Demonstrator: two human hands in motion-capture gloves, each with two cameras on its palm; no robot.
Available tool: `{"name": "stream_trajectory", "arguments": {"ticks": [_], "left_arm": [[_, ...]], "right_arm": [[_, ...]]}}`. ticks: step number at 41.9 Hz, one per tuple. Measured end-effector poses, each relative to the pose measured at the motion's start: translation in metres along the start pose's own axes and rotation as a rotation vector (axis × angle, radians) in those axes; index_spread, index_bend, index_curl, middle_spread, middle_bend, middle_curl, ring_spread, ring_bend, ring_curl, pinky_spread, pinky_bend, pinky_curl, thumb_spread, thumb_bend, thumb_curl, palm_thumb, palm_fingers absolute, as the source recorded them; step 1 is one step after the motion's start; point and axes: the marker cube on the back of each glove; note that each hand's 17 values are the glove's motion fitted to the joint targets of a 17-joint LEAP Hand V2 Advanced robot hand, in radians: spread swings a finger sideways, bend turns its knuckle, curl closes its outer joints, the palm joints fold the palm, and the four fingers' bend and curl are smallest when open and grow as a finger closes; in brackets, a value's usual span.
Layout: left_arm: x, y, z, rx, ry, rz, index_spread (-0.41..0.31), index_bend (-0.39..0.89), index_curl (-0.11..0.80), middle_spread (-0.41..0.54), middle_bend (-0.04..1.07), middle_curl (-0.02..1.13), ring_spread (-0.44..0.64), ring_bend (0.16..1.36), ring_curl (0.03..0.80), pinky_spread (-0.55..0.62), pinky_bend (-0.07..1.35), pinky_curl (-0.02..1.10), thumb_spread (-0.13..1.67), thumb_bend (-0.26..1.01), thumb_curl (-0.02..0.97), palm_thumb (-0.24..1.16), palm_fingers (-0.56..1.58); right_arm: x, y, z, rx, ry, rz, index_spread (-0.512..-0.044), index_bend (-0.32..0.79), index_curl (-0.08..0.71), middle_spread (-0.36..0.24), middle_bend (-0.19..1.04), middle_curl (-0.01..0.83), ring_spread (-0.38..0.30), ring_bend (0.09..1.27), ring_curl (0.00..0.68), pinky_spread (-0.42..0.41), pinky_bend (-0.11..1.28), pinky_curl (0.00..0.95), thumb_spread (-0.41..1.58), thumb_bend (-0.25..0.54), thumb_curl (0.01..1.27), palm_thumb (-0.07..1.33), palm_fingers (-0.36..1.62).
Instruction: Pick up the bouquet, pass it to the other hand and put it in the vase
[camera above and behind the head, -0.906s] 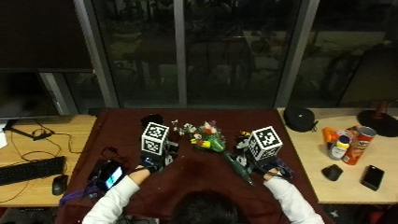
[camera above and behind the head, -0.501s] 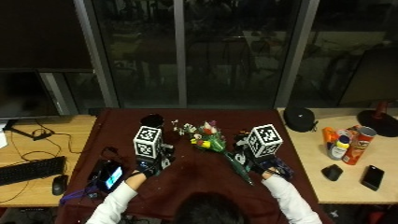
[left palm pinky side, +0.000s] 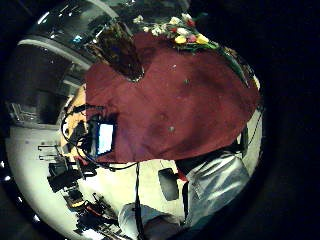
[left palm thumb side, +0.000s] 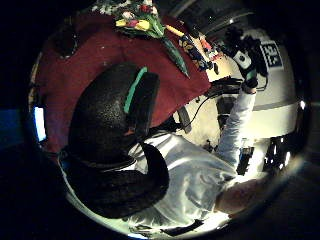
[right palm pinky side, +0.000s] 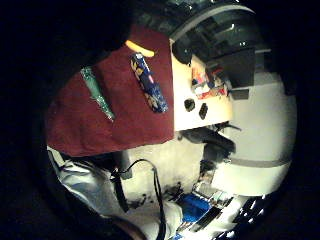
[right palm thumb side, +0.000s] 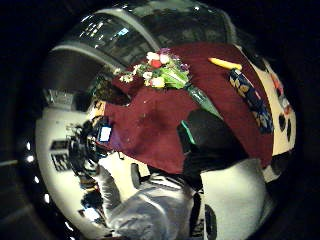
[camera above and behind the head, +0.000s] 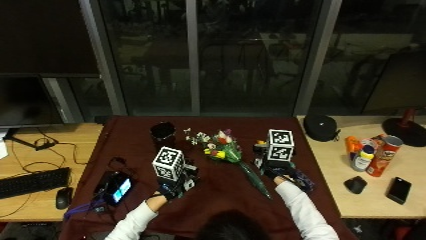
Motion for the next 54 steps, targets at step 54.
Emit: {"name": "stream_trajectory", "arguments": {"ticks": [54], "left_arm": [[-0.004, 0.012, 0.047, -0.204, 0.111, 0.004, -0.05, 0.15, 0.325, 0.078, 0.19, 0.36, 0.18, 0.45, 0.3, 0.21, 0.21, 0.34, 1.2, -0.02, 0.271, 0.22, 0.46]], "right_arm": [[-0.015, -0.031, 0.213, -0.341, -0.128, 0.28, -0.133, 0.1, 0.076, -0.047, 0.37, 0.453, -0.149, 0.73, 0.416, -0.13, 0.78, 0.393, 1.05, 0.002, 0.36, 0.7, 0.69]]}}
